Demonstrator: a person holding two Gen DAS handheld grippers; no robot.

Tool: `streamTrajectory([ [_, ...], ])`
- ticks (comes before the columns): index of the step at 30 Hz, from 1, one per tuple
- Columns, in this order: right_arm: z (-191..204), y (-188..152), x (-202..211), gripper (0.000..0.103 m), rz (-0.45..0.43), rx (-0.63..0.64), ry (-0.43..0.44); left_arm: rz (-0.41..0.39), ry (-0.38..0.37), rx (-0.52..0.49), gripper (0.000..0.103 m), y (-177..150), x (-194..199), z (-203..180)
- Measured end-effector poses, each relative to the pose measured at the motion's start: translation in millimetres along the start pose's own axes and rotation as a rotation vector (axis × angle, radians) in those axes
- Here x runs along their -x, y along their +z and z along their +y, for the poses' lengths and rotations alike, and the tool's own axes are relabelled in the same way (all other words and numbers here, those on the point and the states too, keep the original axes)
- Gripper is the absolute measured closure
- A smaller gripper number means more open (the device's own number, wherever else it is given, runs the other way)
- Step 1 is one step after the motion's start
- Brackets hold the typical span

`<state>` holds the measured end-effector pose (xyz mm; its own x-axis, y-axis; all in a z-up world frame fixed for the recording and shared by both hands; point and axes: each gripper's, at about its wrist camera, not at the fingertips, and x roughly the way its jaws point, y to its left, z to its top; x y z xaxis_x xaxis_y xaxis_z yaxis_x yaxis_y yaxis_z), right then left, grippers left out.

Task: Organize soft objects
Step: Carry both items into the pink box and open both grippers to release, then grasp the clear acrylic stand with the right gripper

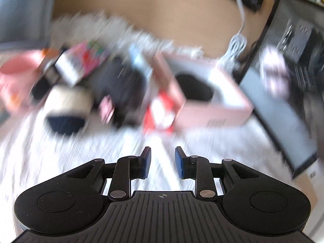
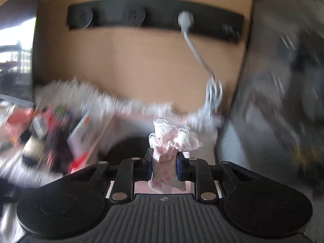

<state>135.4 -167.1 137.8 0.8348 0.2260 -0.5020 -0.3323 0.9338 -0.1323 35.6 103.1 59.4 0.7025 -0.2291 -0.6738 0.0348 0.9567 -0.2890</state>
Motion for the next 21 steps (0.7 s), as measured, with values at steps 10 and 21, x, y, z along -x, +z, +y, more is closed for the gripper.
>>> streamTrajectory([
  [10,26,23,-76,0.032,0.083,0.051,0.100,-0.004,0.135,0.182,0.075,-29,33,54],
  [21,127,-47,-81,0.048,0.203,0.027,0.242,0.005,0.170,0.248,0.075,-44,54,73],
])
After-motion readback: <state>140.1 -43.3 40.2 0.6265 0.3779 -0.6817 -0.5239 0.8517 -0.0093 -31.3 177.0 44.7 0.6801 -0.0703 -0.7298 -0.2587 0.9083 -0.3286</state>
